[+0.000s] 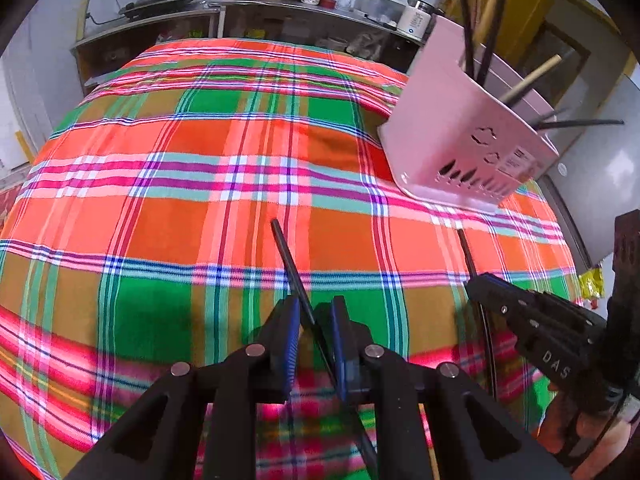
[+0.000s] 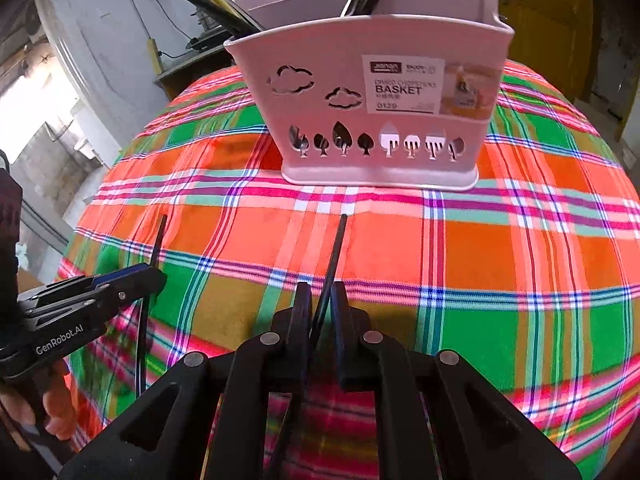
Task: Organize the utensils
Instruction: 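Close the left tool on a black chopstick while the right tool grasps another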
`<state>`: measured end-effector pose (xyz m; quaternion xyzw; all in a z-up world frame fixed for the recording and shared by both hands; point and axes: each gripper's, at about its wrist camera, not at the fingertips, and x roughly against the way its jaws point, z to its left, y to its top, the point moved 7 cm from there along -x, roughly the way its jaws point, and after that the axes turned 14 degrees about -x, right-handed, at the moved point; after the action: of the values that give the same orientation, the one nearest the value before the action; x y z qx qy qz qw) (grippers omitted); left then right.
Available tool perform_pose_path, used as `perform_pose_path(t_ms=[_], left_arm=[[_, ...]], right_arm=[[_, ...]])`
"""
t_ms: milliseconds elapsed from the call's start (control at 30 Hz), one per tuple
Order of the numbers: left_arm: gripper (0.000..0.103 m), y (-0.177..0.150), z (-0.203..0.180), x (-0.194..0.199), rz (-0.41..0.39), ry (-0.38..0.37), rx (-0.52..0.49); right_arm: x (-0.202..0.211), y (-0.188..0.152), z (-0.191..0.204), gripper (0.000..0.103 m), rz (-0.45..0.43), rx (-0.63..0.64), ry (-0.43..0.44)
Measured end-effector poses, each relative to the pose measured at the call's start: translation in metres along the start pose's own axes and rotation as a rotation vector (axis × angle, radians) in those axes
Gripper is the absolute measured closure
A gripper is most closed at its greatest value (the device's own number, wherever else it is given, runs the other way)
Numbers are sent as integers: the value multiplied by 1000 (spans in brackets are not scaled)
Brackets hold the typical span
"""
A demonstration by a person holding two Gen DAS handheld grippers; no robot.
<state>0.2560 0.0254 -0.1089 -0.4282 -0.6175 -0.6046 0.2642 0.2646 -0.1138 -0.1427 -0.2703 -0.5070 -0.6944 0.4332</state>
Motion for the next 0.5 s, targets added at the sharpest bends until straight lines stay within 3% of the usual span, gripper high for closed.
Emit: perform_pose_path(t_ms=[267,500], left_arm=[[92,3,-7,-4,4,88,-57],[98,6,-10,0,10,57,-59]], right_arm=[[-4,7,4,96,6,20,-5],[4,8,14,97,1,34,40]])
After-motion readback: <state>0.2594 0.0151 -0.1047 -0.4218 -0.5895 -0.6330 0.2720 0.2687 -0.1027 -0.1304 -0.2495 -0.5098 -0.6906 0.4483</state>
